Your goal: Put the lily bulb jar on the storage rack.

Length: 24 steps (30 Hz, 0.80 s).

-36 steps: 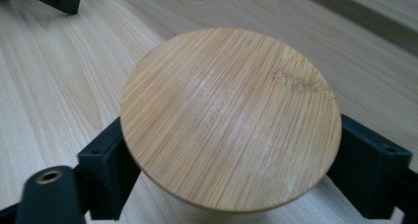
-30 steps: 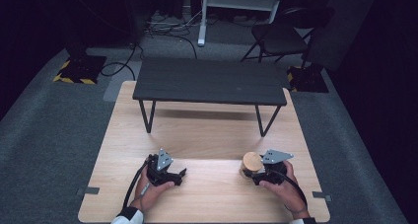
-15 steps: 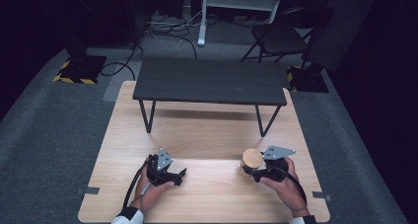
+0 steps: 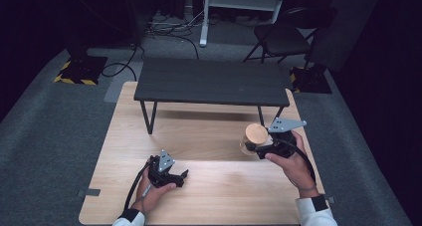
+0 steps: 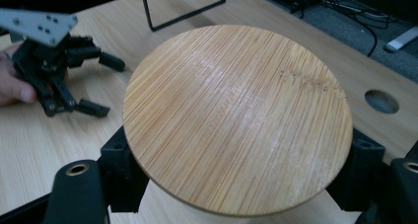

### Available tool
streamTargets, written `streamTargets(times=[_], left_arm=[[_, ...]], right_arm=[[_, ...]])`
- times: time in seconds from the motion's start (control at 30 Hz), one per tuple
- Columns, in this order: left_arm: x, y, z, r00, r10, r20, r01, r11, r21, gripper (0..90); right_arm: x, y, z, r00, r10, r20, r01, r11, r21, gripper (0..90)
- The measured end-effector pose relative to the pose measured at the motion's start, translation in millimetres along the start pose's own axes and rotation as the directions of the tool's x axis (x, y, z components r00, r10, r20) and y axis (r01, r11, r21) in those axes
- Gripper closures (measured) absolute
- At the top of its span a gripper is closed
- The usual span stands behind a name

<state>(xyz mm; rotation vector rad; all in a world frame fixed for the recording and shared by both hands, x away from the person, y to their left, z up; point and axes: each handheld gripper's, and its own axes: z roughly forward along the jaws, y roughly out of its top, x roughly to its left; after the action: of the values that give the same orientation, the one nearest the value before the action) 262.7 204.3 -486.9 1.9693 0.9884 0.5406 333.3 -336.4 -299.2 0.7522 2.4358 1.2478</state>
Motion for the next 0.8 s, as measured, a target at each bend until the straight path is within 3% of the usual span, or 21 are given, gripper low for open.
streamTargets(times=[0.37, 0.8], left_arm=[[0.0, -0.2, 0.0, 1.0, -0.002, 0.001, 0.002, 1.0, -0.001, 1.9], [0.1, 0.0, -0.1, 1.0, 0.0, 0.0, 0.0, 1.0, 0.0, 2.0]], right_arm=[[-9.8, 65.3, 4.8, 0.9998, -0.009, -0.02, 0.01, 1.0, 0.02, 25.1], [-19.1, 127.5, 9.6, 0.9985, -0.022, -0.05, 0.023, 0.999, 0.022, 25.1]])
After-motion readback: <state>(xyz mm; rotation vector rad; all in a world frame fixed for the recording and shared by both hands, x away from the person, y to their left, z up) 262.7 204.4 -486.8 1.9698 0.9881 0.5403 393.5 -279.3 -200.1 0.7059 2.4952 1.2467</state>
